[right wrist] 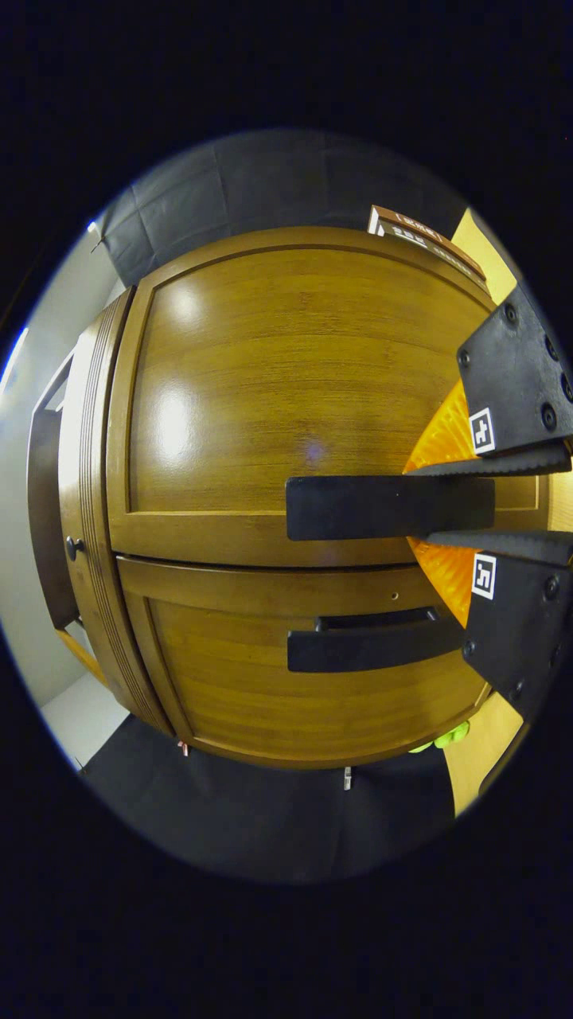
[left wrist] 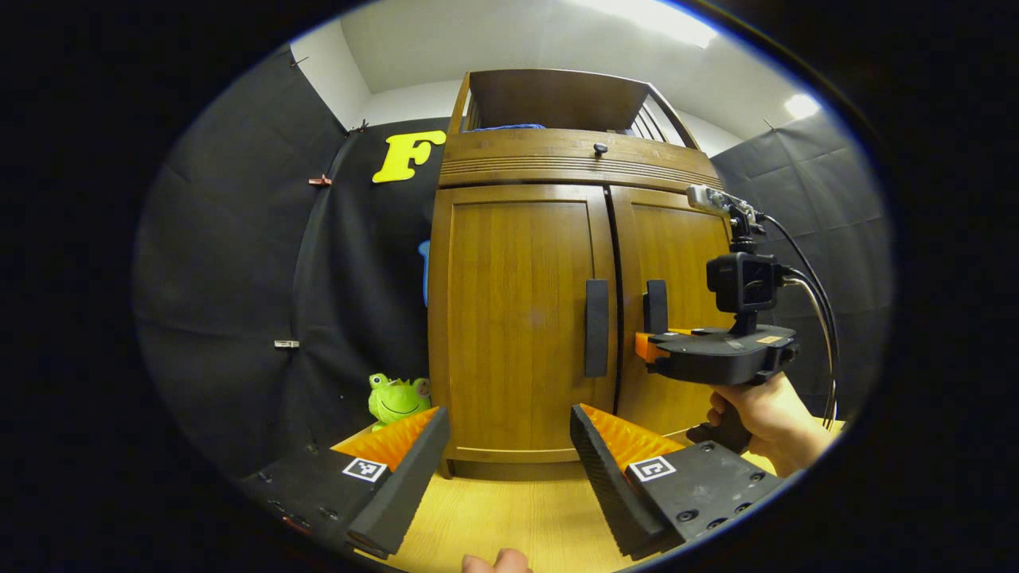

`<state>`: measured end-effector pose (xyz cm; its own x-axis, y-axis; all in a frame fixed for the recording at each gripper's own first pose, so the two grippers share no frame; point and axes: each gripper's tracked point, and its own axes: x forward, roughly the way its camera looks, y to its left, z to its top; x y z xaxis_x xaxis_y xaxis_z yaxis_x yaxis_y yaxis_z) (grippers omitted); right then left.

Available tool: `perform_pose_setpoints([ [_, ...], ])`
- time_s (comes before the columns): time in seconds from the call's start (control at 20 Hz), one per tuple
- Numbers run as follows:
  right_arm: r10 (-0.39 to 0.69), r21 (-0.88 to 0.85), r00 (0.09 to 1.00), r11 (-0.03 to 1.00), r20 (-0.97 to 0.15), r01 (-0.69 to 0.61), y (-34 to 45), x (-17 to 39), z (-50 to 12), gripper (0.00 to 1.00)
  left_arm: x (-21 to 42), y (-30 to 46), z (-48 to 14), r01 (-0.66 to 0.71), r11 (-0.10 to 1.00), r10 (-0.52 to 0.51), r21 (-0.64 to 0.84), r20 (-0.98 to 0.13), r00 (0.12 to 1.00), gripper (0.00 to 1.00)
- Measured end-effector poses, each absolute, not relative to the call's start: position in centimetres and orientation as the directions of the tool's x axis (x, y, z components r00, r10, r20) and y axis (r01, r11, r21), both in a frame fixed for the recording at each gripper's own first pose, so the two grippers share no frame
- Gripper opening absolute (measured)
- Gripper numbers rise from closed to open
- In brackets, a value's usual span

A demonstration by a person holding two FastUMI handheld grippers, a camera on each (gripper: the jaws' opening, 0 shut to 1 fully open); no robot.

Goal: Open the right door of the double-door shoe cabinet with the right hand, and open the left door with the left hand.

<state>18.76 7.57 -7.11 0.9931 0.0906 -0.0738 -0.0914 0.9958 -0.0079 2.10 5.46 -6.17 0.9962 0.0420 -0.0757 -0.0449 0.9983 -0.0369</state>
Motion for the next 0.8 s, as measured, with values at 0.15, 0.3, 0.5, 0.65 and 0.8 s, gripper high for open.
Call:
perform_pose_setpoints([
  [0.15, 0.132, 0.026, 0.988, 0.991, -0.077, -0.13, 7.1, 16.1, -6.5, 0.31, 1.9, 5.4, -6.4, -0.047, 0.998, 0.044, -0.035, -0.081, 0.996, 0.94],
  [0.3, 0.169, 0.04, 0.982, 0.985, -0.085, -0.166, 6.2, 13.2, -5.9, 0.27, 1.1, 4.3, -6.7, -0.042, 0.998, 0.039, -0.043, -0.082, 0.996, 0.95],
  [0.5, 0.211, 0.092, 0.973, 0.975, -0.094, -0.203, 4.4, 9.5, -5.1, 0.31, 0.0, 2.9, -6.1, -0.041, 0.998, 0.038, -0.038, -0.064, 0.997, 0.94],
  [0.65, 0.225, 0.107, 0.97, 0.971, -0.087, -0.216, 2.3, 6.8, -4.4, 0.31, -0.4, 1.8, -5.8, -0.034, 0.999, 0.032, -0.035, -0.06, 0.998, 0.94],
  [0.8, 0.219, 0.11, 0.973, 0.971, -0.072, -0.211, -0.1, 4.2, -3.6, 0.3, -1.0, 0.7, -5.6, -0.035, 0.999, 0.033, -0.033, -0.055, 0.998, 0.94],
])
